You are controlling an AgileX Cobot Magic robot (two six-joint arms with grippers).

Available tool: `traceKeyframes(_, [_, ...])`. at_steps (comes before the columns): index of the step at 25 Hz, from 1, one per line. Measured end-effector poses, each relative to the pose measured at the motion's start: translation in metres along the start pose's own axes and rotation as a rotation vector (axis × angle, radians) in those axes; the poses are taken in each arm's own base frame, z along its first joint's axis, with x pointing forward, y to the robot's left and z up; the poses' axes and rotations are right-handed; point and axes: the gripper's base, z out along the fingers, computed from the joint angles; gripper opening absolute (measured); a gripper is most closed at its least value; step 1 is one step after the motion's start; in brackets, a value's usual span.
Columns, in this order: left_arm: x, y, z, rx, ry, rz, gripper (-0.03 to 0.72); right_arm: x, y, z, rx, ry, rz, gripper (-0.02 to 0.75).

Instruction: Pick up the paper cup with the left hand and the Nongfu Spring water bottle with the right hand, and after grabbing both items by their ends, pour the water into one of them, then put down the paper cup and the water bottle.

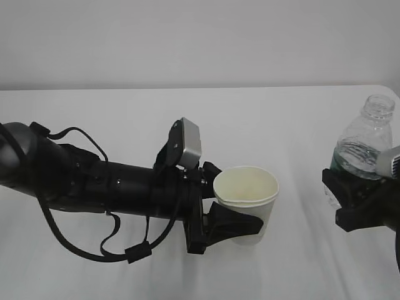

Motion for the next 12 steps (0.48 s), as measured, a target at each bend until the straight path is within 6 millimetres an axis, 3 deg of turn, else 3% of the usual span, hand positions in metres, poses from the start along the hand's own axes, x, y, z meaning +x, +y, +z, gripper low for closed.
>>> traceKeyframes(7, [-0.001,-0.008,0.008,0.021,0.005,0.003,0.497,-0.016,0.001,-0.013,0.012,-0.078,0.012,0.41])
traceKeyframes(12, [-0.002,-0.015,0.015,0.029,0.0,-0.001,0.497,-0.016,-0.001,-0.014,0.033,-0.08,0.028,0.41])
